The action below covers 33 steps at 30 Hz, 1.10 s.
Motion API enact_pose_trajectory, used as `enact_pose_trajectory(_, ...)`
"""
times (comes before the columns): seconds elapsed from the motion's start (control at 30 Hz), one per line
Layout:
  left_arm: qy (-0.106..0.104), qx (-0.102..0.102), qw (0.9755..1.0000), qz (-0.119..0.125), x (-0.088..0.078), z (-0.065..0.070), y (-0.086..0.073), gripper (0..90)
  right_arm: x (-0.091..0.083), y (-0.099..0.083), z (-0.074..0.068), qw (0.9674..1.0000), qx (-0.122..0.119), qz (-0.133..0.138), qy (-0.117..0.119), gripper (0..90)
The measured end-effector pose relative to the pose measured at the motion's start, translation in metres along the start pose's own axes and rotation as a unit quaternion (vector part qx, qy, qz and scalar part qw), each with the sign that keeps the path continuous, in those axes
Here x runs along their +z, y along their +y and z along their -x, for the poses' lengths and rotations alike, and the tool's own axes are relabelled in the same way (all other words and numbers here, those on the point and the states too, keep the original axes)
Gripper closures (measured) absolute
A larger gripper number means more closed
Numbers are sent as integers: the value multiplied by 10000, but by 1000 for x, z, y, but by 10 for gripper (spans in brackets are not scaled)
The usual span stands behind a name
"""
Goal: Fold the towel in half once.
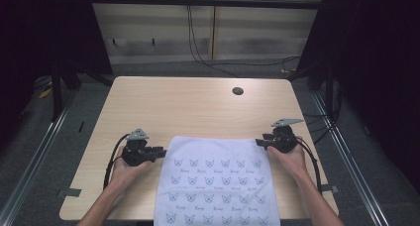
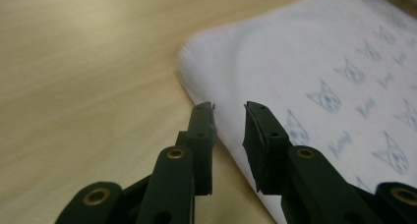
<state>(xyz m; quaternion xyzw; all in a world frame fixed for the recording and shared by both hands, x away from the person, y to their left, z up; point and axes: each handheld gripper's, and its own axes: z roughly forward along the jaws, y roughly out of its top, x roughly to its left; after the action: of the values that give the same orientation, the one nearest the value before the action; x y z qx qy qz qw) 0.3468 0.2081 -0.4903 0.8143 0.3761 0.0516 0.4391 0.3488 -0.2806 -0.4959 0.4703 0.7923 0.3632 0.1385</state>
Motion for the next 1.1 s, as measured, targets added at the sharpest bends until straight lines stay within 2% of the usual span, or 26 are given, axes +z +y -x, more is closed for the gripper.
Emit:
enact_pose_trajectory(0.1,172,-19,9998,-31,4,-5,6,688,7,-4,-1,9999,-101,-98,-97,557)
enact_pose_trajectory(0.13,195,-82,9997,93,6,-6,8,658,7,-4,-1,9999,-98,-97,-68,556)
enact_pose_trajectory(0.2,107,-139,9998,38,11,-8,11,622,7,-4,-2,9998,-169,-96,-79,593)
enact_pose_trajectory(0.27,93,-113,9999,-46,19,-7,14,582,6,-6,-6,9996,-247,-85,86,710)
enact_pose_trajectory(0.33,113,-94,9999,-80,25,-4,16,582,5,-7,-9,9994,-266,-131,199,805)
enact_pose_trajectory(0.37,186,-36,9996,-220,29,-2,16,587,5,-7,-9,9992,-270,-137,274,838)
enact_pose_trajectory(0.4,333,75,9990,-290,32,1,16,599,5,-8,-9,9991,-232,-118,336,848)
enact_pose_trajectory(0.43,345,162,9986,-355,35,3,15,596,4,-8,-9,9991,-189,-120,372,853)
enact_pose_trajectory(0.47,264,164,9987,-416,37,3,14,598,4,-8,-9,9990,-140,-121,411,856)
enact_pose_trajectory(0.57,224,118,9990,-377,39,2,14,605,-4,-4,-6,9981,10,138,595,859)
enact_pose_trajectory(0.6,202,122,9990,-368,39,2,14,605,-4,-4,-6,9981,10,138,595,859)
enact_pose_trajectory(0.63,124,126,9991,-398,39,1,14,626,-5,-3,-6,9980,8,169,608,859)
enact_pose_trajectory(0.7,-38,120,9991,-401,41,3,13,755,-8,-3,-6,9974,18,193,687,859)
enact_pose_trajectory(0.73,-49,106,9991,-419,42,4,13,850,-10,-2,-7,9971,24,228,727,859)
enact_pose_trajectory(0.77,-77,49,9990,-440,42,4,13,850,-10,-2,-7,9971,24,228,727,859)
enact_pose_trajectory(0.8,-83,88,9989,-453,41,3,12,861,-12,-2,-8,9968,23,253,763,859)
enact_pose_trajectory(0.83,-115,21,9992,-392,37,3,12,865,-14,-1,-9,9965,25,293,781,859)
enact_pose_trajectory(0.87,-195,-53,9995,-252,33,2,12,867,-20,0,-11,9947,63,368,956,862)
enact_pose_trajectory(0.93,-325,-106,9994,-31,24,1,15,868,-21,1,-12,9939,87,380,1030,863)
enact_pose_trajectory(1.0,-547,-133,9981,265,13,1,18,868,-24,3,-12,9915,121,472,1208,864)
enact_pose_trajectory(1.1,-606,-121,9969,491,4,2,22,867,-27,10,-12,9892,85,576,1343,865)
